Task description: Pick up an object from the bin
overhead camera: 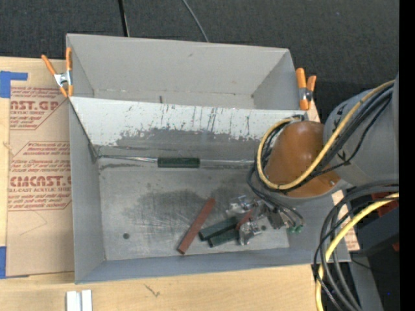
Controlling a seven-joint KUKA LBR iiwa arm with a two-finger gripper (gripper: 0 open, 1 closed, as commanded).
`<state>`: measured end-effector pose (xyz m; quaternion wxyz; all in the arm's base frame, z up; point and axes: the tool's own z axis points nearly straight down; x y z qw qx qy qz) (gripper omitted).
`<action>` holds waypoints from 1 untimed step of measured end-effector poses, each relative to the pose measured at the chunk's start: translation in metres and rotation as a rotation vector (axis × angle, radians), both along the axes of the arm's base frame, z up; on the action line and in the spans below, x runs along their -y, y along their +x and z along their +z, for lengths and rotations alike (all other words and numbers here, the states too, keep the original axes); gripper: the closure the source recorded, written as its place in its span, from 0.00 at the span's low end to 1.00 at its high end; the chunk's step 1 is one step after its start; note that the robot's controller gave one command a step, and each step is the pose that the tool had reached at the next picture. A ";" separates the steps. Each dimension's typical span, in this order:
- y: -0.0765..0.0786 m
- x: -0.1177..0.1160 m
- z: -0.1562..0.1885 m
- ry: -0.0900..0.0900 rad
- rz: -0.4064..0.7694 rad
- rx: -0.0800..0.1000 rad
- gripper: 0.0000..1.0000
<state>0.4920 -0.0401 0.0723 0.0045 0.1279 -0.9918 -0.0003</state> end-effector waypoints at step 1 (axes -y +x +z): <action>-0.001 0.007 0.149 0.001 -0.006 0.011 1.00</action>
Offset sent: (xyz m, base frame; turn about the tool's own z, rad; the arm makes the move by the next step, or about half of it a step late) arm 0.0000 0.0000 0.0000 0.0000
